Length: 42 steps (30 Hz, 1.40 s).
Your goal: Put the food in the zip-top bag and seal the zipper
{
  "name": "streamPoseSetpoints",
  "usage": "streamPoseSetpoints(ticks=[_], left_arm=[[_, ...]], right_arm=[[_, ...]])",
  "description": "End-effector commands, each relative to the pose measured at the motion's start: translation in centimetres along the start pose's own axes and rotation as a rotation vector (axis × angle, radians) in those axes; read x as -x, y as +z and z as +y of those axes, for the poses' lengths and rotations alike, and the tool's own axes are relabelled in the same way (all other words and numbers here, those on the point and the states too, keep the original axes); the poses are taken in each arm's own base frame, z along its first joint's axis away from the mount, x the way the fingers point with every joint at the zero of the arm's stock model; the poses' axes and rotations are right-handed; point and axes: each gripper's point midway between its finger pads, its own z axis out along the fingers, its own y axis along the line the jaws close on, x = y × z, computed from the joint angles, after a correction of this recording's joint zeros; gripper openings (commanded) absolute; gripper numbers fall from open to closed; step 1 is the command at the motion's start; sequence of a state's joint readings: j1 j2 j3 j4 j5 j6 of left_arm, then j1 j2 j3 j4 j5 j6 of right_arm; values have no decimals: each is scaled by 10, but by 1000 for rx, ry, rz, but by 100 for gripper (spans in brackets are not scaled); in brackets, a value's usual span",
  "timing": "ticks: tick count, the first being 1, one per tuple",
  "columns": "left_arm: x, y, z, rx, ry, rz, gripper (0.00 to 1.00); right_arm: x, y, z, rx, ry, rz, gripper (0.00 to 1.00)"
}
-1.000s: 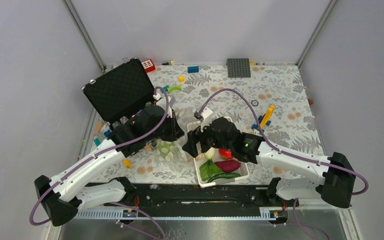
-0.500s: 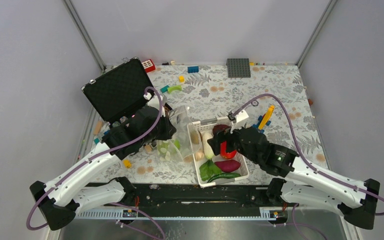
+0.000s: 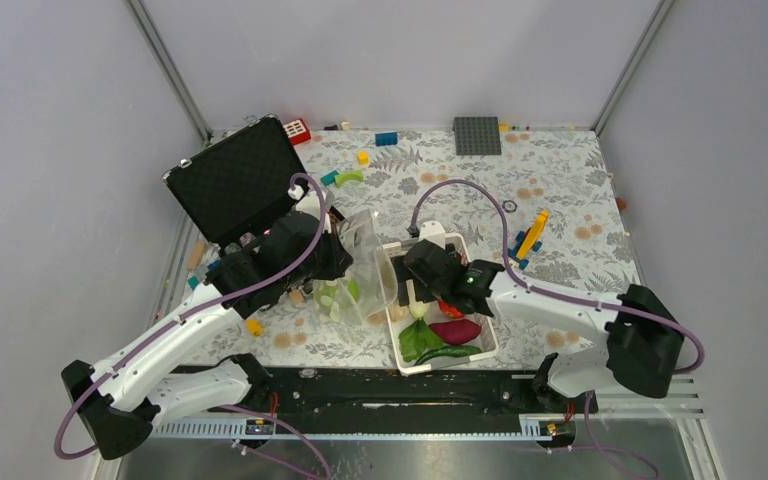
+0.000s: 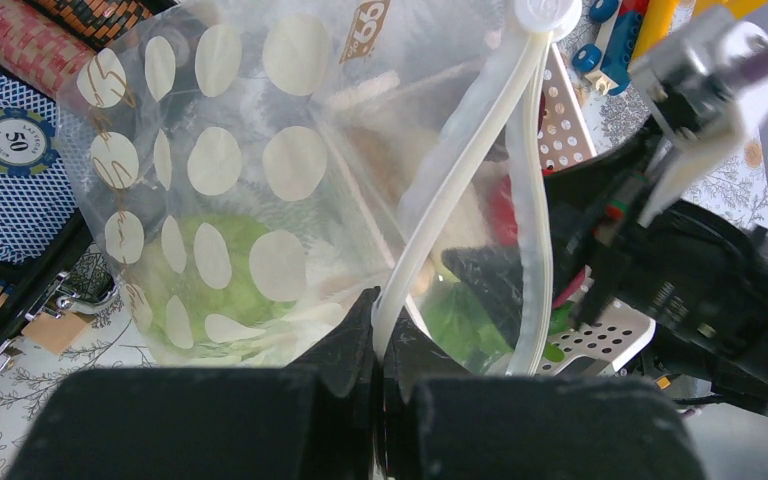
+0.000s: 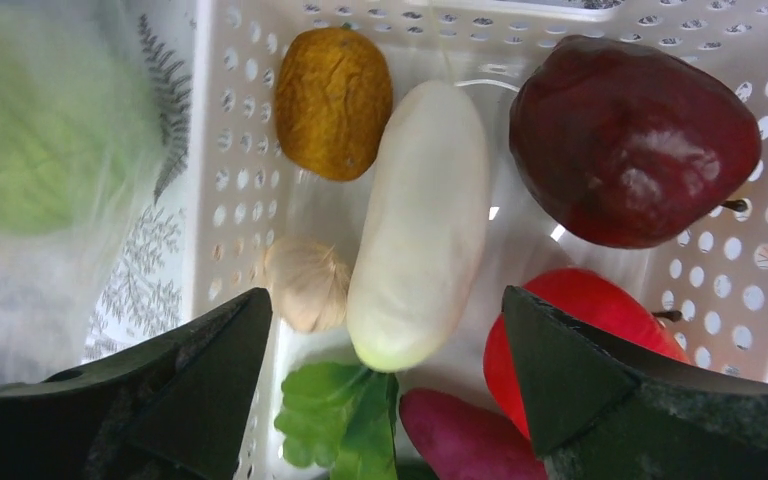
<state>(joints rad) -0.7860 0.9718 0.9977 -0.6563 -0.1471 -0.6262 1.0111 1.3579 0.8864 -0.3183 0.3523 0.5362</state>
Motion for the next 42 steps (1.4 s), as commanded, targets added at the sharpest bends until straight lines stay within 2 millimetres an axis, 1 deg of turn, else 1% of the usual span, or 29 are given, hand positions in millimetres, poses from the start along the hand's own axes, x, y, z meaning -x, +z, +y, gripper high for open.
streamPoseSetpoints(ticks=[1,4,11,18,23,25,26,28,30,32,34,35,37,40,42], left_arm=[[12,0,-4,-8,-16,-45,0],[11,1,-2,0,-14,-43,0],[10,1,-1,4,-18,-41,0],[10,1,-1,5,-19,-39,0],[10,2,-1,5,-21,-39,0],[9,3,-1,6,-22,-36,0],[9,3,-1,4,-22,-34,0],[9,4,-2,3,-23,-31,0],[8,5,-3,1,-25,-29,0],[9,5,-3,-2,-27,-30,0],[9,5,-3,0,-26,-33,0],[10,5,-3,0,-26,-35,0],[10,5,-3,0,-27,-34,0],[10,6,-4,1,-30,-31,0],[10,7,-5,-1,-31,-28,0]], right_arm=[[11,19,0,-5,143,8,90],[3,32,-3,-7,170,33,83],[-9,50,-8,-48,176,59,70],[-19,62,-16,-110,187,77,69],[-29,66,-21,-133,179,103,67],[-28,66,-22,-137,170,100,62],[-27,65,-22,-137,168,98,57],[-21,59,-22,-125,165,78,45],[-10,49,-23,-114,167,37,36],[3,37,-24,-99,168,-16,31],[16,21,-26,-73,164,-77,29],[29,9,-25,-45,175,-130,29],[47,-10,-25,-5,185,-223,26],[78,-43,-25,82,201,-411,23],[109,-74,-19,181,237,-592,20]])
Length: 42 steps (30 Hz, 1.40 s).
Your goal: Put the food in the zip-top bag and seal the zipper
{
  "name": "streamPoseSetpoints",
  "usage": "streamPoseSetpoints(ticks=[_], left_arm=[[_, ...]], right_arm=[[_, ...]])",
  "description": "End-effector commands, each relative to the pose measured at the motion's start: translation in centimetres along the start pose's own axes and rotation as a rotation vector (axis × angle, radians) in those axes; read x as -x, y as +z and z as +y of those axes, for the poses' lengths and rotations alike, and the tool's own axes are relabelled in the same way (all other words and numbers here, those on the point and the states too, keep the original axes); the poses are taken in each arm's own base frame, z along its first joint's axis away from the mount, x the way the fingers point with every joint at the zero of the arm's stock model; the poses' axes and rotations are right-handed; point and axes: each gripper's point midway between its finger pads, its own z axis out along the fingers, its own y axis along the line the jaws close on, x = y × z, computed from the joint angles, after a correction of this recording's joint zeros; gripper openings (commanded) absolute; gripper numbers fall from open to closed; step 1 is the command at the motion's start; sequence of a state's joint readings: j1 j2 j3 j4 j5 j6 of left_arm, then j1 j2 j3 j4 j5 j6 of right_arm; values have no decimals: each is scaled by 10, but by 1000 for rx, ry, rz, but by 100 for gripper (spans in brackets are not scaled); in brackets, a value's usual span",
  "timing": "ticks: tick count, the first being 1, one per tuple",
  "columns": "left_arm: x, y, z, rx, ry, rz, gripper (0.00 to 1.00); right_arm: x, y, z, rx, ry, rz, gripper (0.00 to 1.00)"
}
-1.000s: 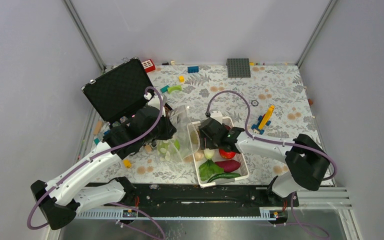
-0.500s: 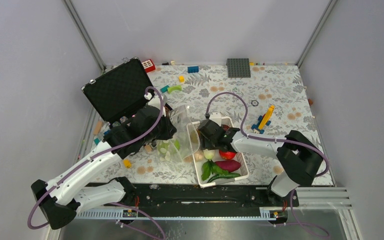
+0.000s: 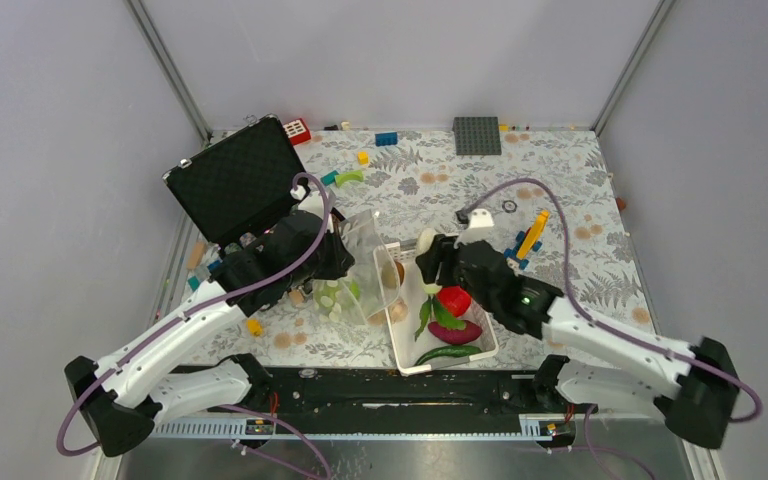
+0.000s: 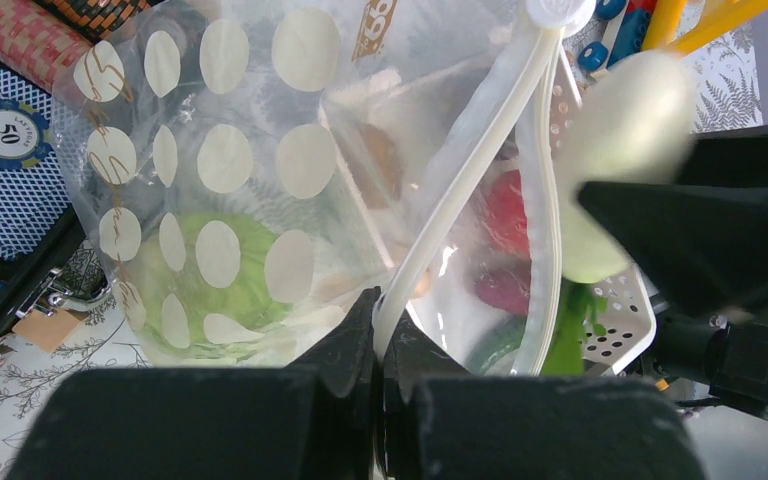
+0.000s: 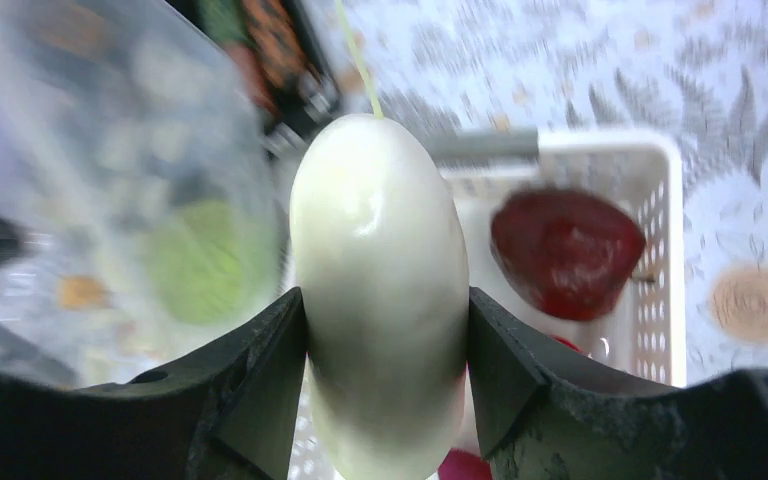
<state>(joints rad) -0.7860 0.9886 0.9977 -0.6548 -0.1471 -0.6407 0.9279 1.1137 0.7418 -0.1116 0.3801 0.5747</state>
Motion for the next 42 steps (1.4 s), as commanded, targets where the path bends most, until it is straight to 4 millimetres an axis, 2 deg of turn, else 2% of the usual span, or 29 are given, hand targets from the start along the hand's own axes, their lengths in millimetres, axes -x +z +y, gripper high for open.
streamPoseSetpoints(ticks=[1,4,9,13,18,21,24,27,33,37,42], left_arm=[[12,3,-6,-14,-19,-38,0],[11,4,-7,-16,-20,-33,0],[11,4,-7,-18,-24,-29,0],[12,3,-10,-25,-28,-28,0],[12,1,-11,-29,-40,-21,0],[11,0,-12,-37,-41,-18,0],[8,-1,-14,-52,-40,-3,0],[8,-2,-16,-61,-43,-2,0],[8,-4,-16,-69,-39,-5,0],[8,-7,-13,-58,-32,-2,0],[12,-12,-14,-68,-23,-18,0]], right_arm=[[81,-39,24,195,53,-386,20],[118,-74,48,366,65,-556,18],[158,-118,93,625,46,-732,15],[178,-140,130,817,52,-805,12],[190,-148,159,981,122,-828,10],[188,-144,167,1040,167,-826,10],[182,-125,167,1014,188,-811,9],[168,-101,161,957,196,-776,9],[145,-57,136,796,190,-779,8],[132,-42,124,727,133,-769,8],[127,-34,115,653,51,-774,8]])
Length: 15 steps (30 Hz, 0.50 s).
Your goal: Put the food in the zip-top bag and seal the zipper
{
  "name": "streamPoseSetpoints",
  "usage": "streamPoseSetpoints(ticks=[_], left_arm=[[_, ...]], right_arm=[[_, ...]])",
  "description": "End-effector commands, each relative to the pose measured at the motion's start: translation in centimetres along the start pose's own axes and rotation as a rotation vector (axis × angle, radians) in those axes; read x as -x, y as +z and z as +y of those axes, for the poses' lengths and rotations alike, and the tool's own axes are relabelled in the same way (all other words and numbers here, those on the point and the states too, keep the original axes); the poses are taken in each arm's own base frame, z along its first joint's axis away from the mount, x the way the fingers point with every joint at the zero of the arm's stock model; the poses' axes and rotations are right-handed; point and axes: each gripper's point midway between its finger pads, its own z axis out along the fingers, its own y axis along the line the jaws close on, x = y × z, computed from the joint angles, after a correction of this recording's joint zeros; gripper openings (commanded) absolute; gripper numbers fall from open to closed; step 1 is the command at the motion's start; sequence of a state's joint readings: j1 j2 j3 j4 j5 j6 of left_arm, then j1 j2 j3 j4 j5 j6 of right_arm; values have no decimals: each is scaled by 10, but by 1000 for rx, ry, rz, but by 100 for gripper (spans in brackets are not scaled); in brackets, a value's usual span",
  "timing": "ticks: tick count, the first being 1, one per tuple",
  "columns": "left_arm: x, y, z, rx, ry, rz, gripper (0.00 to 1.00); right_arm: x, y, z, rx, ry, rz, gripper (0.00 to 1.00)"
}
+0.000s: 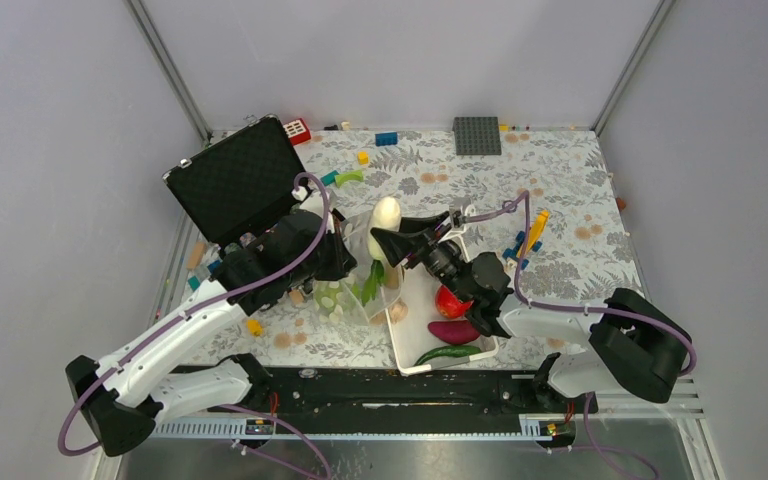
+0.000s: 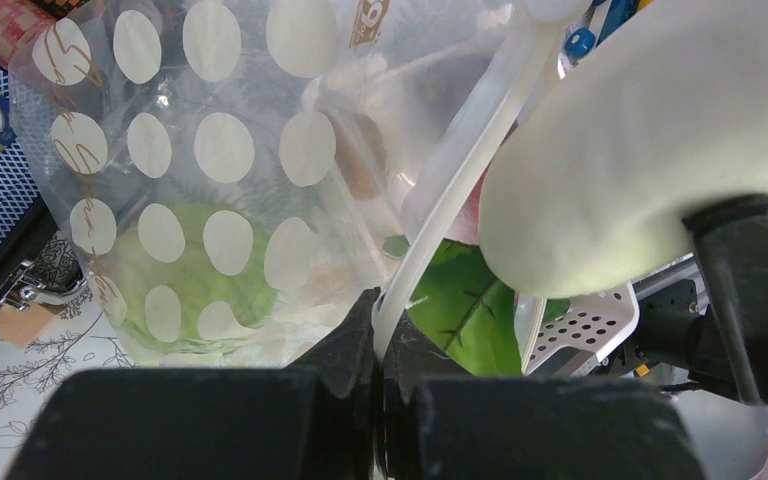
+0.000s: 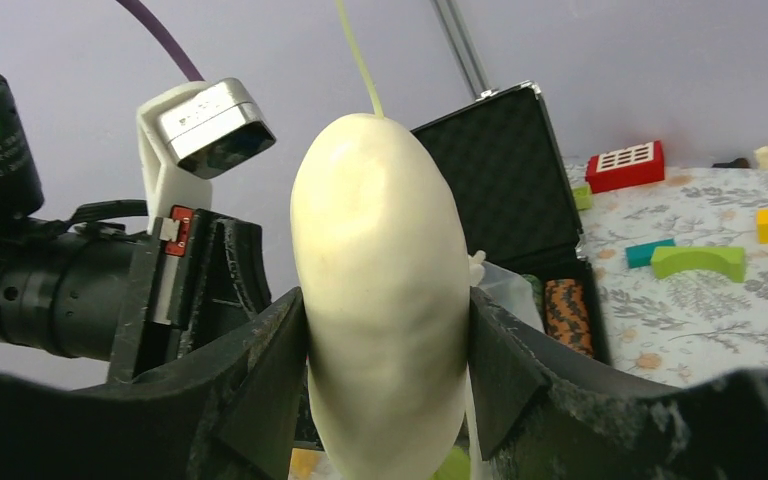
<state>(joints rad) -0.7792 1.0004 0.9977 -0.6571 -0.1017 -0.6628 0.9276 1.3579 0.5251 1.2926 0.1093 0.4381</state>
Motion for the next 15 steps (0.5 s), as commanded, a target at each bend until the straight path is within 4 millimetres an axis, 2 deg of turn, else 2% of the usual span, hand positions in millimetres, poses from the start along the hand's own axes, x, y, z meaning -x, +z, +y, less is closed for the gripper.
streamPoseSetpoints(ticks=[1,9,12,15], left_arm=[[18,-15,-10,-44,5,-58,0],[32,-14,-4,5,-23,-101,0],[36,-17,-4,5,-25,-118,0],[38,-18,-2,17,-25,-127,0]], right_arm=[[27,3,1,-9,-110,-94,8],[-13,1,21,64,-175,97,9],[-27,2,25,41,-139,204,13],[-39,0,21,-23,-132,271,14]])
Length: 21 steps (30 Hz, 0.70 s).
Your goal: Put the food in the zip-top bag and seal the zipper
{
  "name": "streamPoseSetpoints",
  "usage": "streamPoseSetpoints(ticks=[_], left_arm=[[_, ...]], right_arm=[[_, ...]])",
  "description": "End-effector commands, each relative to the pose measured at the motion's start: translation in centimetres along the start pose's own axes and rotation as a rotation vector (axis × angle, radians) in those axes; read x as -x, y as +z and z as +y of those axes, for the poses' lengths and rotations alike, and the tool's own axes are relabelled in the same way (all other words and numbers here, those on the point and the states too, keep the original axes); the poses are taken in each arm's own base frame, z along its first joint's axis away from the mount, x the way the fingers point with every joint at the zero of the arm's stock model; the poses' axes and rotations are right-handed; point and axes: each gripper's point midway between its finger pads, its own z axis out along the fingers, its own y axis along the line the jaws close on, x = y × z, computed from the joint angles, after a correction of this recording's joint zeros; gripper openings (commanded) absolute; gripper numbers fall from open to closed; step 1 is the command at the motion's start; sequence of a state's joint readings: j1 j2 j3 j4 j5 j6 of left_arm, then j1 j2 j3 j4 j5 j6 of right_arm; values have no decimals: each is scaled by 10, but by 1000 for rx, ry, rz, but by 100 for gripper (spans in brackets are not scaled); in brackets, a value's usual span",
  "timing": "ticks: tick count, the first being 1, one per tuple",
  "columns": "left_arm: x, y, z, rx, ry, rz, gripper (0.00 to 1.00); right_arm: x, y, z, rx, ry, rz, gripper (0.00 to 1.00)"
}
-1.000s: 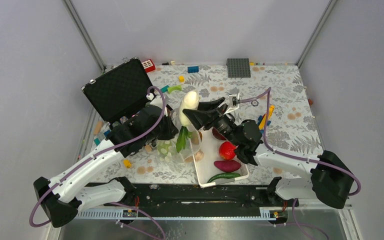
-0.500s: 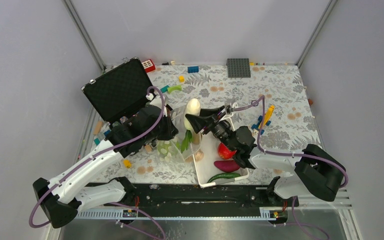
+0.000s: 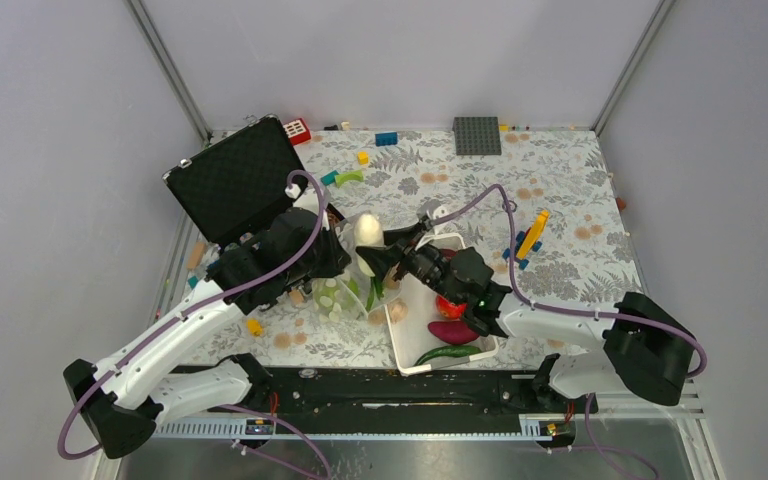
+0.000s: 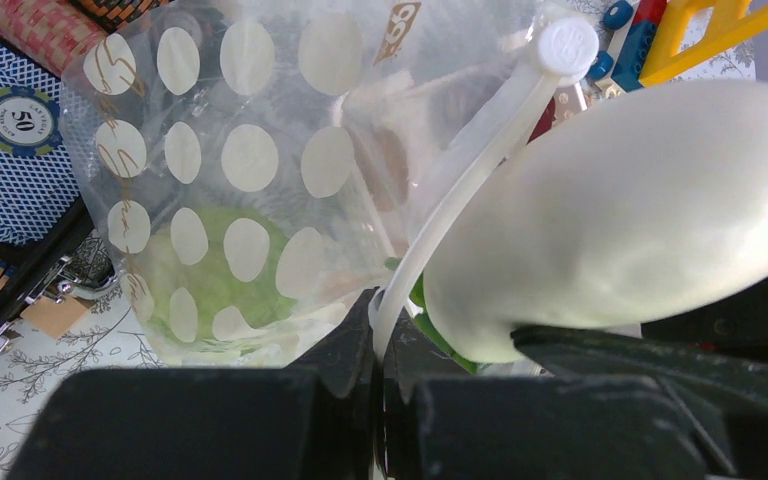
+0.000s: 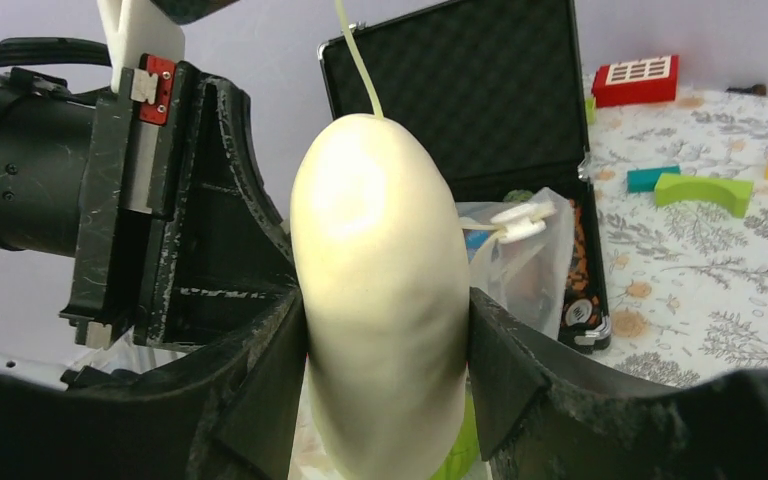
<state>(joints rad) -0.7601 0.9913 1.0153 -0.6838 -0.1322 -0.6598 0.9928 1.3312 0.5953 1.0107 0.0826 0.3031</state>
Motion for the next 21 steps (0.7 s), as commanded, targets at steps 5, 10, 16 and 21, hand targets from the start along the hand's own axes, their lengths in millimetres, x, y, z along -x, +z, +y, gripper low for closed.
streamPoseSetpoints(ticks=[5,10,16,21], left_arm=[[30,-12,-7,-6,-19,-103,0],[31,-11,-5,5,-23,-107,0],[31,-10,-5,10,-22,-101,0],[29,-9,-4,13,-22,-97,0]], right_arm=[[-21,-1,-3,-172,-4,230,24],[-28,-10,-8,-245,28,262,32],[-27,-16,4,-199,-55,262,41],[-20,-23,15,-148,-81,244,47]])
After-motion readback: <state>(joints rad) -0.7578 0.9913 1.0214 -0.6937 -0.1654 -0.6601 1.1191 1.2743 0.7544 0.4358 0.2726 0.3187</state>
